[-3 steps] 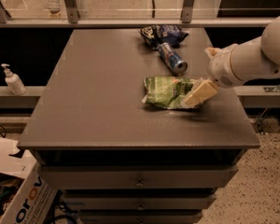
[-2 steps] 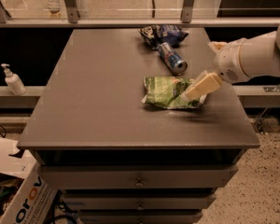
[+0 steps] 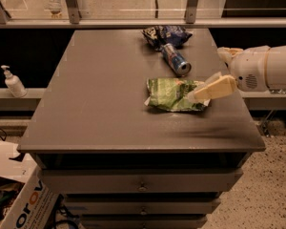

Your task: Move green jalapeno chip bag near redbull can

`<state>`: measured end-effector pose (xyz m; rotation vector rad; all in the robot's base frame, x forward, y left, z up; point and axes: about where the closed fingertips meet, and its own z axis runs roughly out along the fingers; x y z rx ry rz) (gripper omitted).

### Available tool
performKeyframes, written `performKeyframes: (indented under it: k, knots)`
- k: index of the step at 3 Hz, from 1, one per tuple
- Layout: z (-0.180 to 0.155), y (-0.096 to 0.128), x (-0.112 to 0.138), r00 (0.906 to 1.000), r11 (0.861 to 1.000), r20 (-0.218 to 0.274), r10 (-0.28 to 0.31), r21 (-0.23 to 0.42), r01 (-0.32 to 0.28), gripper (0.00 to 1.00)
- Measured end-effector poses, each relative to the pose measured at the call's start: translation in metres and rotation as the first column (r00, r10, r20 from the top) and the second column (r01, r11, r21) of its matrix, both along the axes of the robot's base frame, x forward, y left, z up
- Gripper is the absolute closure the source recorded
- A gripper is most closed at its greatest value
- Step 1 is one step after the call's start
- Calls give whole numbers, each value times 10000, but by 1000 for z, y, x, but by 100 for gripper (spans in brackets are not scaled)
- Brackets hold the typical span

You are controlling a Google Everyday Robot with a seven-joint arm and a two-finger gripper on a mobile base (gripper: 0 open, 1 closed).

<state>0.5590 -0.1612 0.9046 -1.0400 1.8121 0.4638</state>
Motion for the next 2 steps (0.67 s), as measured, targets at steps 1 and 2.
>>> performKeyframes:
  k: [1,2]
  knots:
    - [2,-3,-26,9990,9955,-177,419,856,-402,0]
    - [4,-5,-30,9988,9944,-205,442,968,-420,0]
